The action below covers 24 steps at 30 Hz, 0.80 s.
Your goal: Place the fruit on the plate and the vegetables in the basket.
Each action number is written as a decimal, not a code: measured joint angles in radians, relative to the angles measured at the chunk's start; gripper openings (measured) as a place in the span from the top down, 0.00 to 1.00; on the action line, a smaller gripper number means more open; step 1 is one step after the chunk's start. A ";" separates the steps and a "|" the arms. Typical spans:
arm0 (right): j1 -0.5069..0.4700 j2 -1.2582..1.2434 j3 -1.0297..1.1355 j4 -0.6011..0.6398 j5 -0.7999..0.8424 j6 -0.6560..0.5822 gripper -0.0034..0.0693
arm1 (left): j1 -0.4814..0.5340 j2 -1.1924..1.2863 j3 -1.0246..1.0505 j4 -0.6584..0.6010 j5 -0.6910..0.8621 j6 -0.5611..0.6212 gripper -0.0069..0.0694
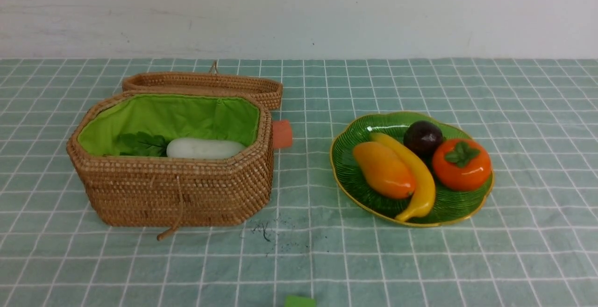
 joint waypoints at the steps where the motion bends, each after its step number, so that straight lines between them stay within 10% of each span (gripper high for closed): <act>1: 0.000 0.000 0.000 0.000 0.000 0.000 0.96 | 0.000 0.000 0.000 0.000 0.000 0.000 0.89; 12: 0.000 0.000 0.000 -0.001 0.000 0.000 0.95 | 0.110 0.000 0.011 -0.114 0.003 0.102 0.90; 24: -0.001 0.000 0.000 -0.002 0.000 0.000 0.93 | 0.790 -0.001 0.228 -0.731 -0.335 0.696 0.93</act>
